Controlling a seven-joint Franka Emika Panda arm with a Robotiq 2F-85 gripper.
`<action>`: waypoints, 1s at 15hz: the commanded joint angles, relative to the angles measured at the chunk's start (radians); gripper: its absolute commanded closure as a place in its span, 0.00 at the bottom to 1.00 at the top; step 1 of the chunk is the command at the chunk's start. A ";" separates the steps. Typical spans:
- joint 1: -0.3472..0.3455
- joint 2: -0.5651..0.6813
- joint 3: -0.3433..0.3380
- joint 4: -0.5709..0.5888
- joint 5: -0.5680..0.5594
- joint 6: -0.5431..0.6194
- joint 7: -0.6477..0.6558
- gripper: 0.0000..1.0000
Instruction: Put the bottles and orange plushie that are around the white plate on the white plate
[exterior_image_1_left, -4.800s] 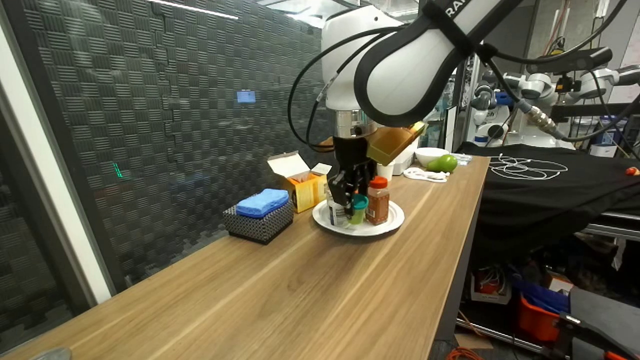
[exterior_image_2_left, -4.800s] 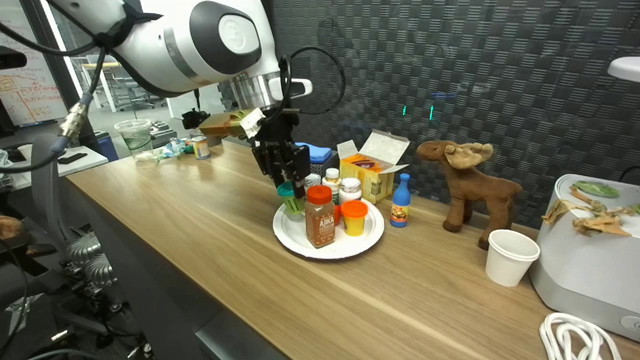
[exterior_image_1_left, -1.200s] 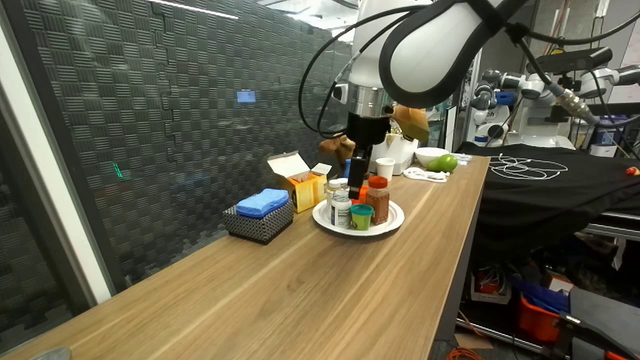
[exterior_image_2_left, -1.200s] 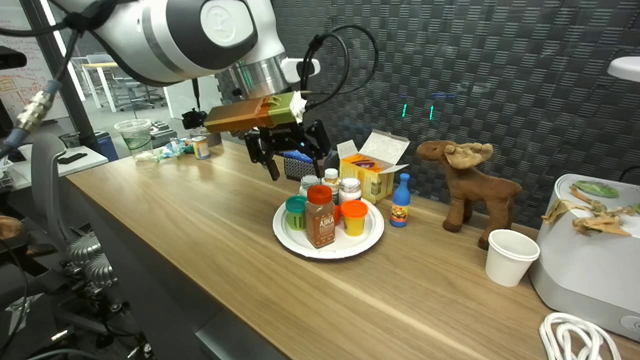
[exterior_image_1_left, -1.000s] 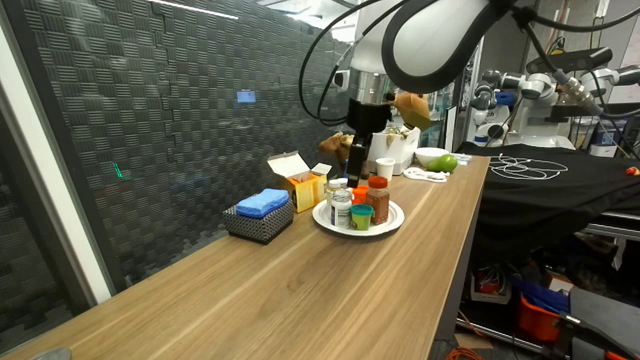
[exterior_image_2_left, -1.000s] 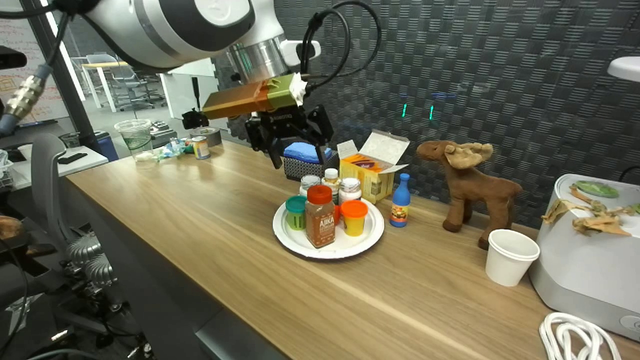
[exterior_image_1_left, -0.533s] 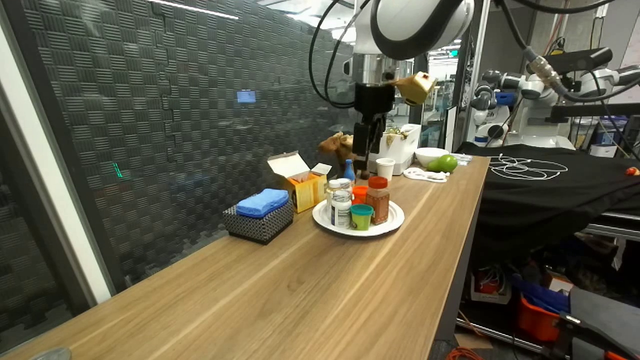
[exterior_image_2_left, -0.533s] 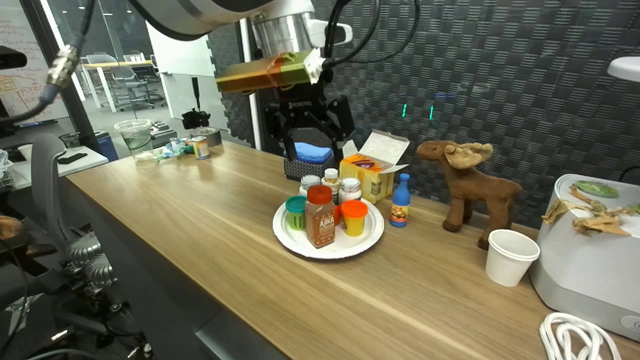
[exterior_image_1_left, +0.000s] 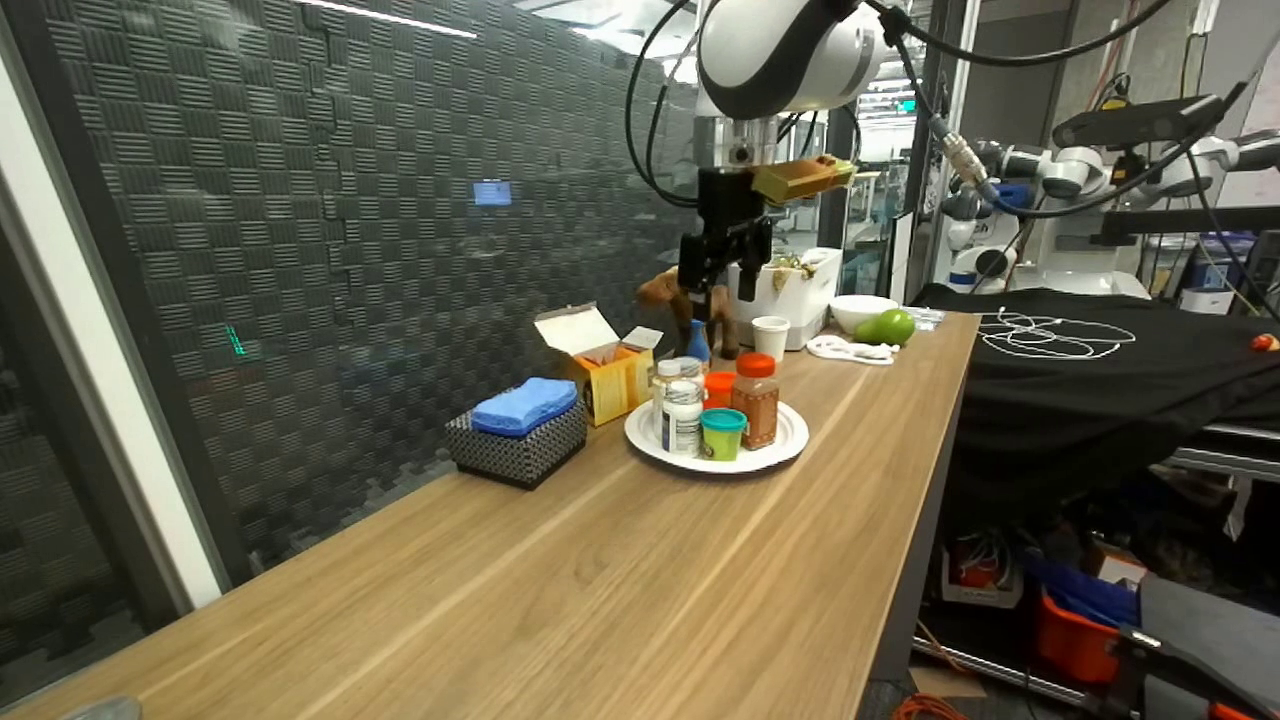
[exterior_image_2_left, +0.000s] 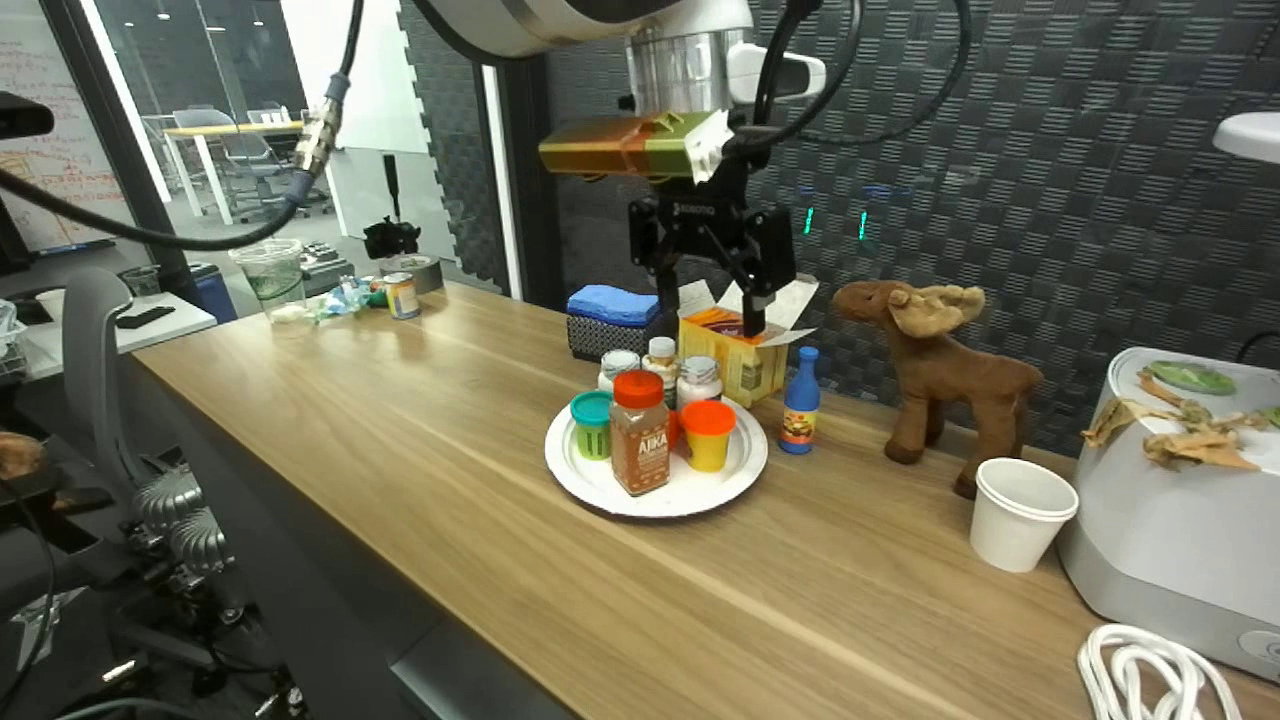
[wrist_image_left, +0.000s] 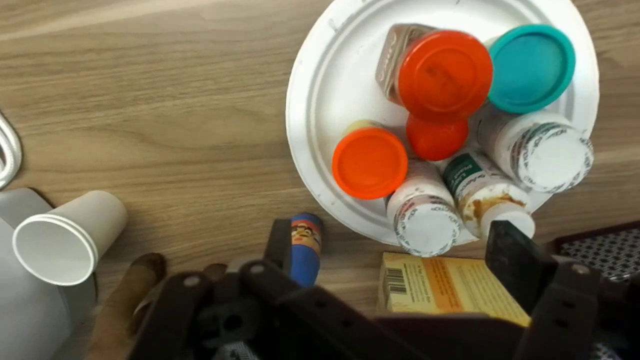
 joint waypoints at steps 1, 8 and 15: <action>-0.008 0.097 -0.017 0.126 0.023 -0.003 0.075 0.00; -0.018 0.201 -0.029 0.249 0.023 0.002 0.148 0.00; -0.035 0.277 -0.030 0.328 0.041 0.003 0.179 0.00</action>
